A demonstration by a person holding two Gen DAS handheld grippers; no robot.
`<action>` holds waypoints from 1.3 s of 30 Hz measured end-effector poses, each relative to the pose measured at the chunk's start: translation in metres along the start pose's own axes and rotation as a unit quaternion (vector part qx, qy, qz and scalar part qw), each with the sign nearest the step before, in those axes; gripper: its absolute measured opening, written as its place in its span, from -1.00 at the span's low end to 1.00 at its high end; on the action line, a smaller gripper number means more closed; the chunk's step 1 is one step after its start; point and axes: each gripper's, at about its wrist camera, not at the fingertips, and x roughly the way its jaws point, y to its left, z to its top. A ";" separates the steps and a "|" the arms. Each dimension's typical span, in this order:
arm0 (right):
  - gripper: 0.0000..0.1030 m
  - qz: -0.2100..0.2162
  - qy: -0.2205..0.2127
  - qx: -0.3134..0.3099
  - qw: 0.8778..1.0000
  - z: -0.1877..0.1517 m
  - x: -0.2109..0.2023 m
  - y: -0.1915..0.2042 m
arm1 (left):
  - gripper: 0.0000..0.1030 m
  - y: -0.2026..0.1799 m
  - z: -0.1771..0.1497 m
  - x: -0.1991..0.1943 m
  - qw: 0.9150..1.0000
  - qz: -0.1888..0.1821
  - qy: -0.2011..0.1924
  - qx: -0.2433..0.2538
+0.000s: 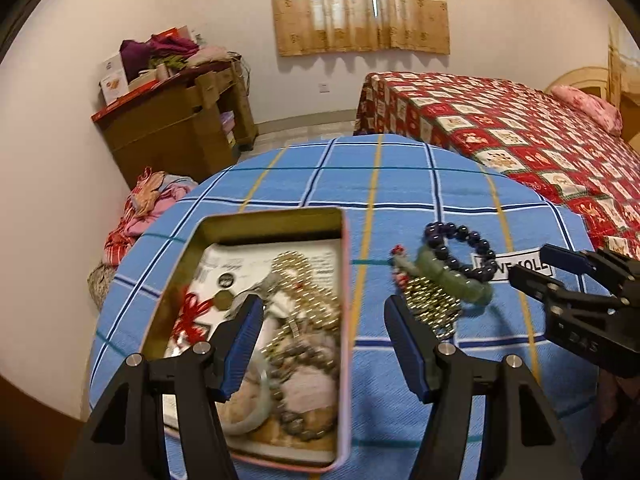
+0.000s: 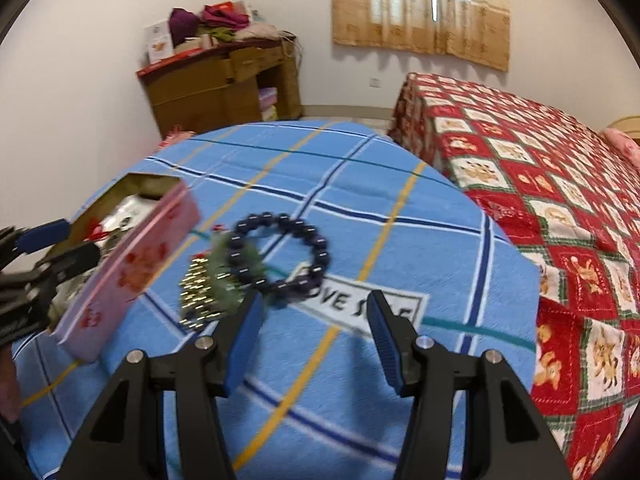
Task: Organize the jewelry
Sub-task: 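Move both tools back to the purple bead bracelet and green jade bangle, then grasp the dark purple bead bracelet with the right tool while the left tool grasps the green jade bangle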
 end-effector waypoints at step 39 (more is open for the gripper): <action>-0.69 -0.062 0.017 0.038 0.997 0.003 0.011 -0.044 | 0.23 -0.088 0.024 0.040 0.996 -0.064 0.019 0.054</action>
